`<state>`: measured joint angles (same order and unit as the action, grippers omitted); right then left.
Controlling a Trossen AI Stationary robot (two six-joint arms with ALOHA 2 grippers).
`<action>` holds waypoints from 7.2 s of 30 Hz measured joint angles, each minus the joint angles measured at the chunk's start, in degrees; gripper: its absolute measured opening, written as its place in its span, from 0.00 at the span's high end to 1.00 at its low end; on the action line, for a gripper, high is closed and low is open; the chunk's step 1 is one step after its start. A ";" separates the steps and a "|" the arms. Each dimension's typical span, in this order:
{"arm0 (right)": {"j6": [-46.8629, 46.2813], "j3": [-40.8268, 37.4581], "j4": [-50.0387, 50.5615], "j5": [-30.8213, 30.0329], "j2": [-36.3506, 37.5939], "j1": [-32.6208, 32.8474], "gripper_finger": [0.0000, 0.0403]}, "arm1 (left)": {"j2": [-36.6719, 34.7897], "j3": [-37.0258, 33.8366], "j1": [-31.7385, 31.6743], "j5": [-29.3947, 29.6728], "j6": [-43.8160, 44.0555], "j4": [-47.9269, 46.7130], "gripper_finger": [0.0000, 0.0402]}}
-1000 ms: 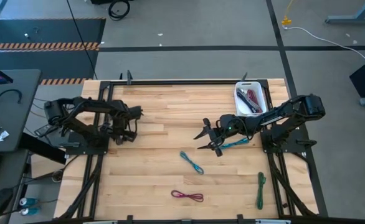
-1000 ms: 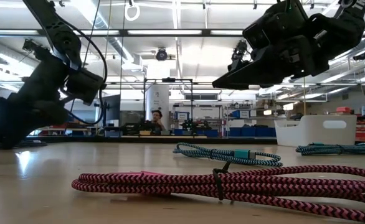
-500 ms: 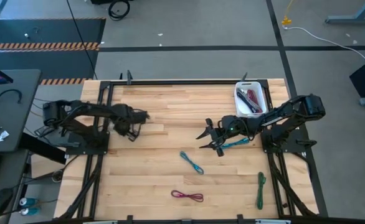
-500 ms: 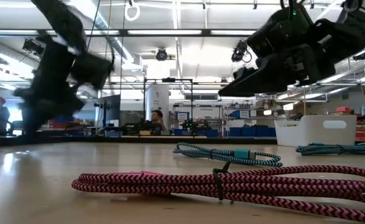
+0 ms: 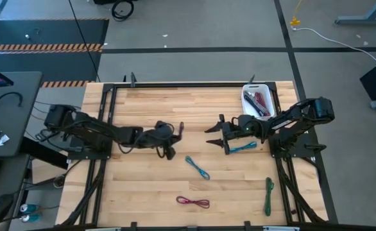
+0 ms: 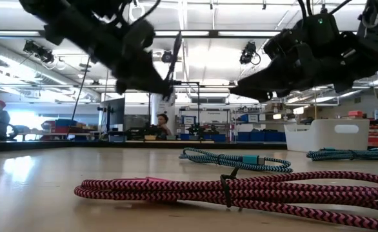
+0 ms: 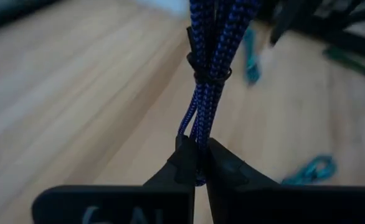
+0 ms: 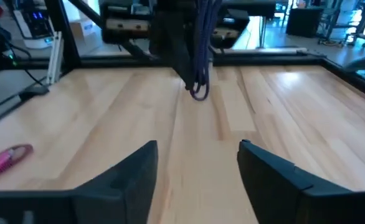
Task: Pick and place USB-C Cables
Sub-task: Put the black violet charger cable into the bin, then put the left black blue charger cable into the bin, then put the black pink charger cable into the bin
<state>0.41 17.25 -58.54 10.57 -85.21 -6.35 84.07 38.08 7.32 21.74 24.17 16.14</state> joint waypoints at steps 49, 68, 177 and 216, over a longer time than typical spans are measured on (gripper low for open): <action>9.85 14.60 41.78 -35.07 13.83 -5.83 0.94 | 8.59 0.40 -0.46 7.19 -11.37 11.54 0.57; -9.37 19.44 90.72 -37.66 18.10 -40.21 0.60 | 8.59 0.42 -0.18 14.64 -11.36 11.08 0.55; -59.37 24.16 125.03 -53.16 24.47 12.18 0.95 | 23.74 18.47 2.37 11.22 -15.83 -16.67 0.45; -30.31 20.68 99.30 -54.10 32.73 11.29 0.56 | 23.74 18.39 15.07 11.45 -15.82 -8.36 0.57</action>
<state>-29.91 37.93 40.76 -43.53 -52.48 4.94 107.81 56.47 22.39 33.19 8.35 7.79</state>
